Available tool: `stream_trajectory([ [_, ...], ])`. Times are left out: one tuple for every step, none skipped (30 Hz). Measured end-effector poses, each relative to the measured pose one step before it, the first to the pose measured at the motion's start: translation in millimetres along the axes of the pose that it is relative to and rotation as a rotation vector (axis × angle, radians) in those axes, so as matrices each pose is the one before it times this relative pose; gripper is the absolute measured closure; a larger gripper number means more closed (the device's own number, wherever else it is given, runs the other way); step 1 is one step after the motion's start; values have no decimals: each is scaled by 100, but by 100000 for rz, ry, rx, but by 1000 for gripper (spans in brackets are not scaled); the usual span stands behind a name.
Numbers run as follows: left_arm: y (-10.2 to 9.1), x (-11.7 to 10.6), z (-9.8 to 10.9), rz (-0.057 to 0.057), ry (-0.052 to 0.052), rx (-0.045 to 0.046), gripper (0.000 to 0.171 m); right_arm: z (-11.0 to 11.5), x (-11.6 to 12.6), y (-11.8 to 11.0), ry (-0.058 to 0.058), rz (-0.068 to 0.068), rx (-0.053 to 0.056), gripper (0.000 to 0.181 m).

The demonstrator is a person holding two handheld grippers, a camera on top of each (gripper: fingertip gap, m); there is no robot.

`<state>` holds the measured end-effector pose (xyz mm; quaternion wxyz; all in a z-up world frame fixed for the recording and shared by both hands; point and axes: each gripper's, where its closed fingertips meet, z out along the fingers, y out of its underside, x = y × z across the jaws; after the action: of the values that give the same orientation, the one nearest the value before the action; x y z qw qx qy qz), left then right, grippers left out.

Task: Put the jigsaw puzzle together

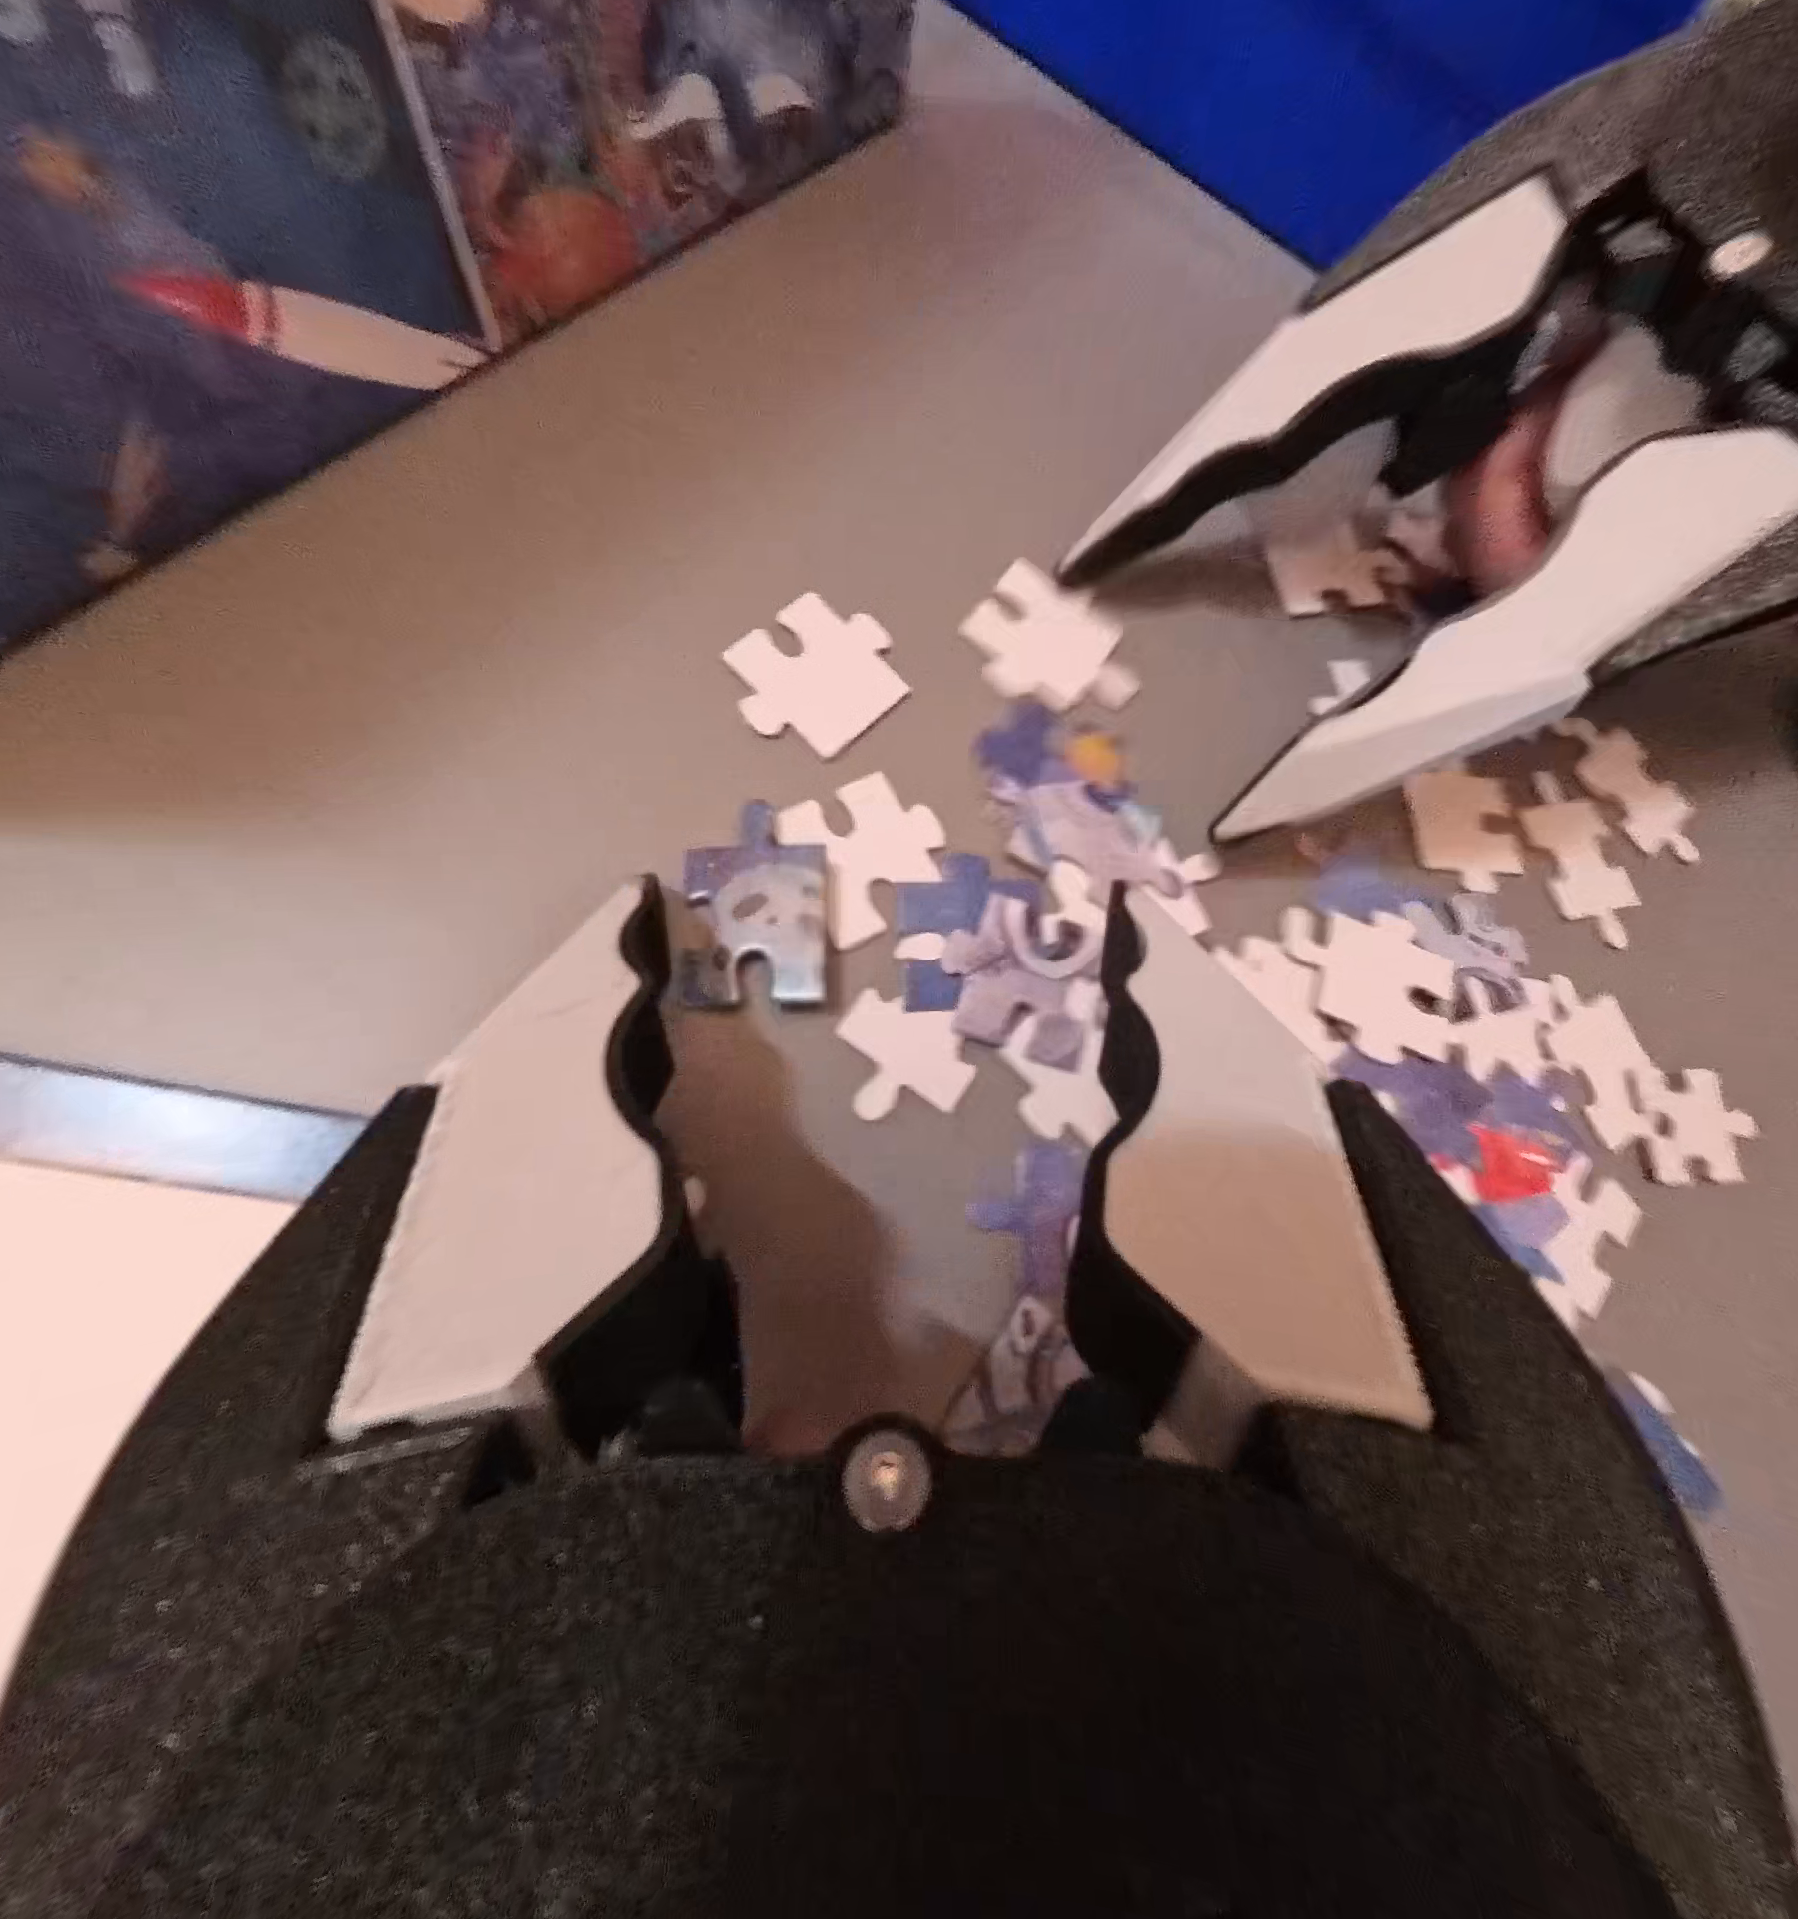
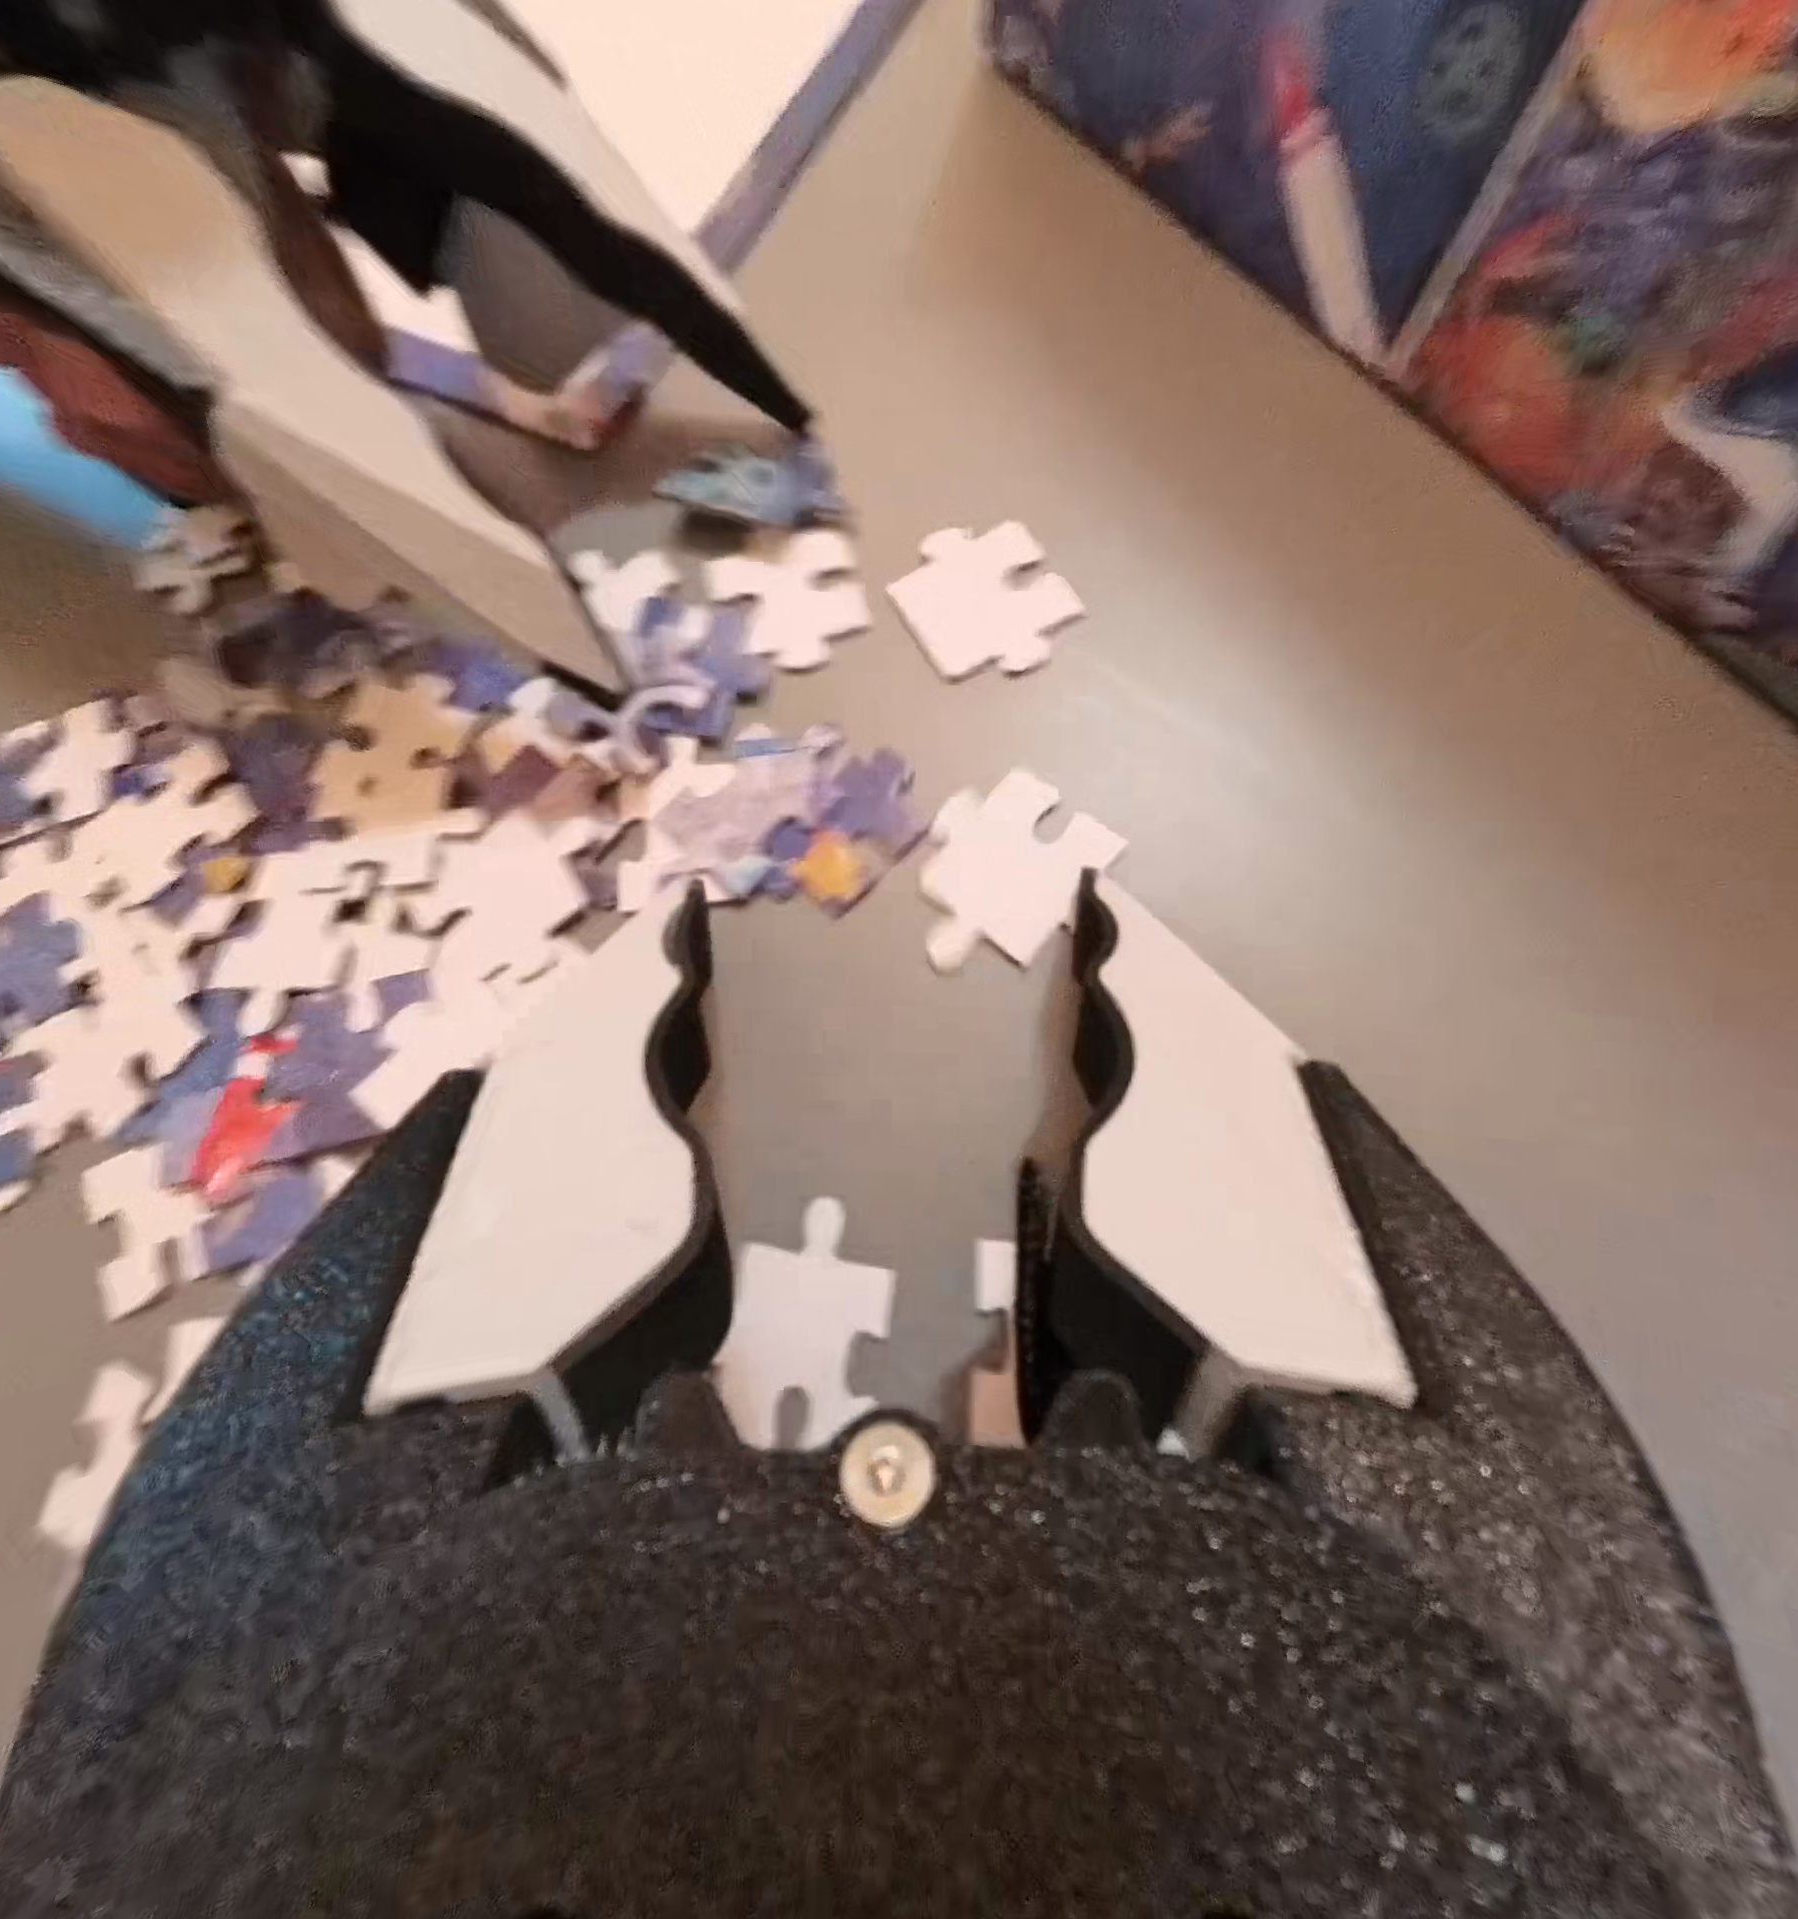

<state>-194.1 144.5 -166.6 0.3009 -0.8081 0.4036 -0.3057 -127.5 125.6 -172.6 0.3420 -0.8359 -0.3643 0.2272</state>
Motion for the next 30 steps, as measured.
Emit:
stream_trajectory([
  [8,1487,-157,179,8159,-248,90,98,-2291,63,-11183,-2301,-786,119],
  [309,2337,-312,289,12801,-1350,106,174,-3162,356,-16203,-2786,-2407,130],
  [688,2240,-183,1933,11189,-3202,114,318,-2993,296,-15193,-1956,-2860,132],
  [657,897,-100,3530,1963,-2724,111,327,-1574,185,-7046,-1256,-2762,128],
  [365,11,-292,4327,-3438,-809,105,16,-343,39,-127,-2378,-2141,126],
  [263,20,-492,3298,-2529,-436,103,-333,296,-387,3781,-3547,412,125],
  [371,209,-552,1670,-406,-1684,103,-580,1039,-886,6671,-3301,3183,125],
  [560,55,-514,1054,-1107,-3328,102,-618,1693,-1040,9227,-2524,4464,123],
  [671,-108,-508,1747,-2737,-4147,102,-351,2199,-934,10493,-2120,3783,118],
  [603,229,-603,2284,-1786,-3138,102,96,2113,-410,9132,-1110,484,112],
  [572,771,-759,2922,720,-2049,103,573,1013,-44,2231,-699,-2609,102],
  [717,838,-834,2789,418,-2159,105,714,171,121,-2670,-106,-3476,95],
  [872,703,-854,2406,-1217,-2127,105,752,291,102,-2329,-312,-2150,95],
  [1166,660,-800,2202,-1696,-2629,104,688,524,-28,-1133,321,-56,95],
  [1470,510,-673,1895,-2228,-3530,101,558,623,-102,-476,1334,446,95],
  [1505,139,-466,925,-3728,-3128,100,441,532,-46,86,1961,27,95],
  [1376,-191,-194,-840,-4630,-2503,100,442,406,161,-294,1945,-1004,93],
  [1178,-151,115,-2195,-3077,-2115,100,430,19,412,-1470,1343,-2399,93],
  [654,24,361,-2687,-1109,179,101,108,-175,-106,-277,-880,868,94],
  [-259,-15,372,-2612,-929,4681,102,95,-1143,175,-4900,-1629,-580,108],
  [-803,174,264,-2724,909,6266,107,43,-1462,29,-4861,-1795,-944,102],
  [-597,219,402,-3878,1753,3370,108,-46,-2565,172,-10562,-2313,-2513,116],
  [-575,-175,420,-2122,-946,2160,108,109,-3714,341,-17081,-1637,-3036,136],
  [-337,-346,396,180,-2389,163,109,307,-3296,8,-14792,-947,-2057,140],
  [-269,-115,296,1341,-1340,81,109,279,-1607,-394,-5377,414,654,132],
  [-209,145,127,1618,309,48,109,-18,-503,-238,733,80,1272,130],
  [-411,-111,-43,614,-846,1631,109,-379,-14,236,3657,-319,-1094,134],
  [-540,-363,-236,-446,-1703,3010,109,-734,-49,201,4060,90,-815,135],
  [-369,-405,-360,-957,-1194,2366,110,-1184,48,-46,5044,556,861,135],
  [-110,-468,-417,-1193,-956,1082,110,-1636,355,-95,7545,747,943,135],
])
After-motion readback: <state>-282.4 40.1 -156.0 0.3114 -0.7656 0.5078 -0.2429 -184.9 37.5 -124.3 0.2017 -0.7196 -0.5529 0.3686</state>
